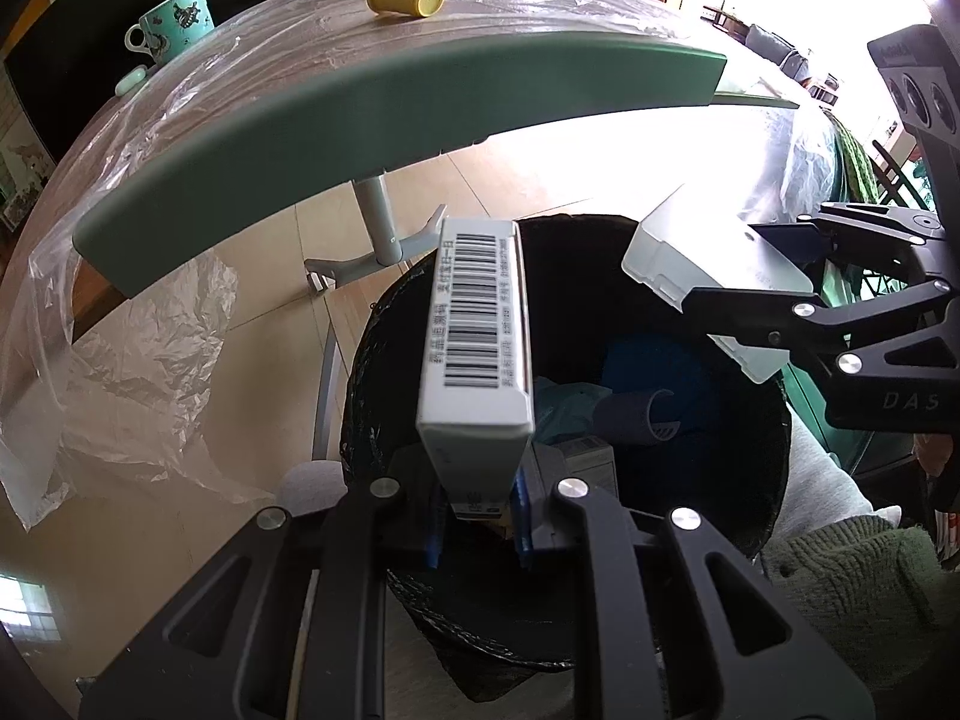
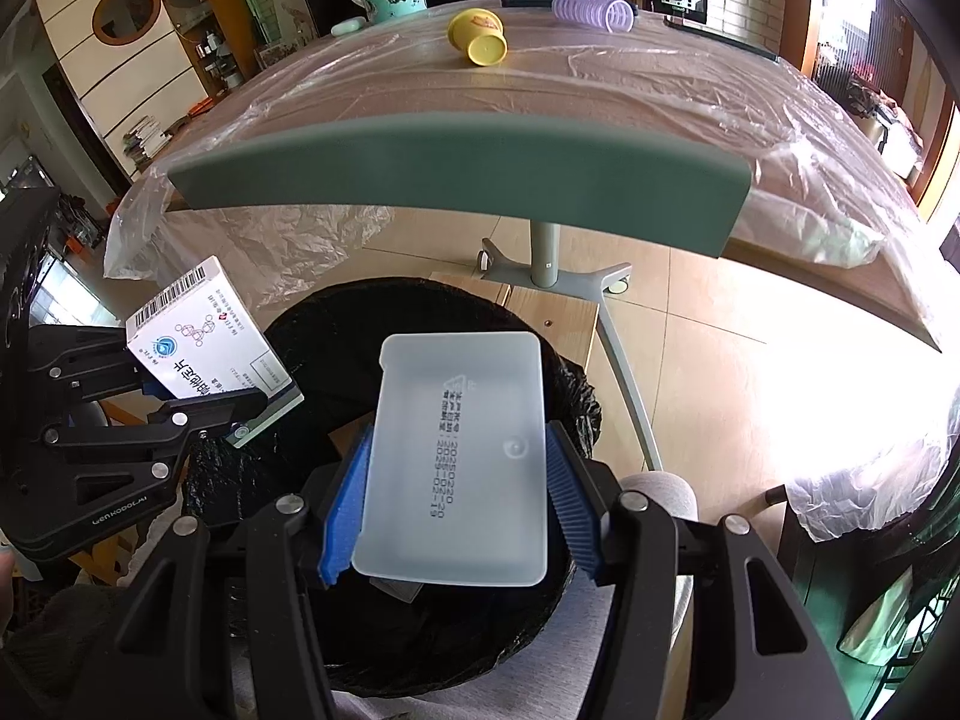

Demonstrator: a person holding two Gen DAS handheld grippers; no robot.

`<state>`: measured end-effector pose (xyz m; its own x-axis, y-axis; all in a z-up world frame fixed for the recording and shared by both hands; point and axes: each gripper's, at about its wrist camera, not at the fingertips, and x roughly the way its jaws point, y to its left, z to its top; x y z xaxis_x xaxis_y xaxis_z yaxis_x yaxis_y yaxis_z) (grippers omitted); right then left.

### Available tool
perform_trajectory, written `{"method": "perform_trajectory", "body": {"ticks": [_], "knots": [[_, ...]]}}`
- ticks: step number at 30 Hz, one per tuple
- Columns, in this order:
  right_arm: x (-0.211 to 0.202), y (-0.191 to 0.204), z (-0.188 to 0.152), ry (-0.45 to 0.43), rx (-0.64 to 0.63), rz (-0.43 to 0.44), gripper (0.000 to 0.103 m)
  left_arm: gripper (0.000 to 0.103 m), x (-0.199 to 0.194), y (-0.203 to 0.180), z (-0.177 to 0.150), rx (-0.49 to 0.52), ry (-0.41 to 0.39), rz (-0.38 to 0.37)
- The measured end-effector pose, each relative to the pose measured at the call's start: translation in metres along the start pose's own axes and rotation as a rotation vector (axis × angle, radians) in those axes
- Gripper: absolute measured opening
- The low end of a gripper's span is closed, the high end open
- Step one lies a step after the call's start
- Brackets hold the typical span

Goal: Collect trash
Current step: 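Lower the white box and container into the bin and open both grippers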

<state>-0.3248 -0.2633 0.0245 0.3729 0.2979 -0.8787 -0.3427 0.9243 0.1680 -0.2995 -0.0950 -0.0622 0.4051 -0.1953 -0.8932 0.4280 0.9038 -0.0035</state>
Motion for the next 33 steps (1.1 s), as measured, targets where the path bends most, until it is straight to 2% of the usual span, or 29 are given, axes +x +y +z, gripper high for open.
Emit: {"method": "perform_trajectory", "body": {"ticks": [33], "knots": [[0.032,0.003,-0.001,0.052,0.008,-0.009,0.055,0.019,0.034,0.011,-0.005,-0.003,0.074,0.041]]}}
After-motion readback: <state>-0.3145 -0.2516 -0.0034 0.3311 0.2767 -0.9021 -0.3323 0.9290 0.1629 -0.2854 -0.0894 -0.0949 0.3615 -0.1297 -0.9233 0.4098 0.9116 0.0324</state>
